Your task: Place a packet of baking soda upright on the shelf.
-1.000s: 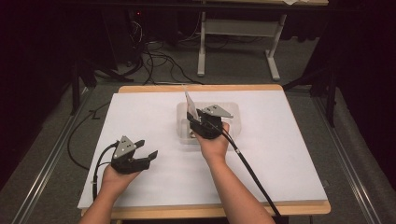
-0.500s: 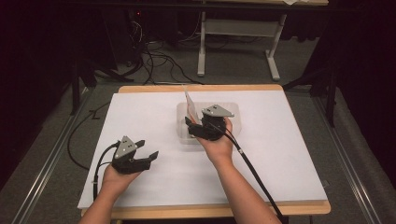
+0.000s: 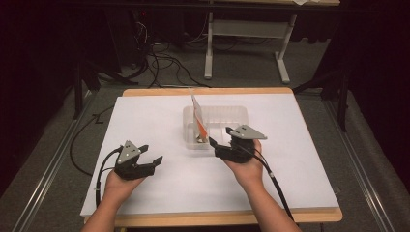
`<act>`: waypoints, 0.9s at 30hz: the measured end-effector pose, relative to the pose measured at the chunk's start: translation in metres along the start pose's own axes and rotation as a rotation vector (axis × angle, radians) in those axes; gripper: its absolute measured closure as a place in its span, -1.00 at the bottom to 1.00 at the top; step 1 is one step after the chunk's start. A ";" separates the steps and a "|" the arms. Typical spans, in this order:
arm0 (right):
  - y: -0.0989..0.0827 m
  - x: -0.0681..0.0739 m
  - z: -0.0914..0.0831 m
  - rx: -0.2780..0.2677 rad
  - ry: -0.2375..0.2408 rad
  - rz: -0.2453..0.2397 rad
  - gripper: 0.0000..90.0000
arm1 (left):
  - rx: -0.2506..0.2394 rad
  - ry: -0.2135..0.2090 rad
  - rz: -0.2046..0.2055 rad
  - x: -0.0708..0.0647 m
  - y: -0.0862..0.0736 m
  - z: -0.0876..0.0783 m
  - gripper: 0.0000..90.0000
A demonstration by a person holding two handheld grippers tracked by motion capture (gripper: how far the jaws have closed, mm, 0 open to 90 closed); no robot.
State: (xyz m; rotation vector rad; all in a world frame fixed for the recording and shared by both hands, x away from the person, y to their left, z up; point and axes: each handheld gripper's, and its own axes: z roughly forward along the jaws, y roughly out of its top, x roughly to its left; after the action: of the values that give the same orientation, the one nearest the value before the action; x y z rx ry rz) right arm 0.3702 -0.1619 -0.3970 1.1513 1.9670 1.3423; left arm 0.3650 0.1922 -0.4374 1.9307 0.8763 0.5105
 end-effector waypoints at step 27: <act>-0.086 -0.116 -0.127 0.067 -0.235 0.058 -0.31 | 0.042 0.016 -0.055 0.000 -0.003 0.007 -0.42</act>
State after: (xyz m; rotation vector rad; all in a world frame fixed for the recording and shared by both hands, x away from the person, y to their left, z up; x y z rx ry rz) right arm 0.3016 -0.3380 -0.4324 1.3414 1.8332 1.1199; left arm 0.3680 0.1894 -0.4437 1.9376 0.9546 0.4783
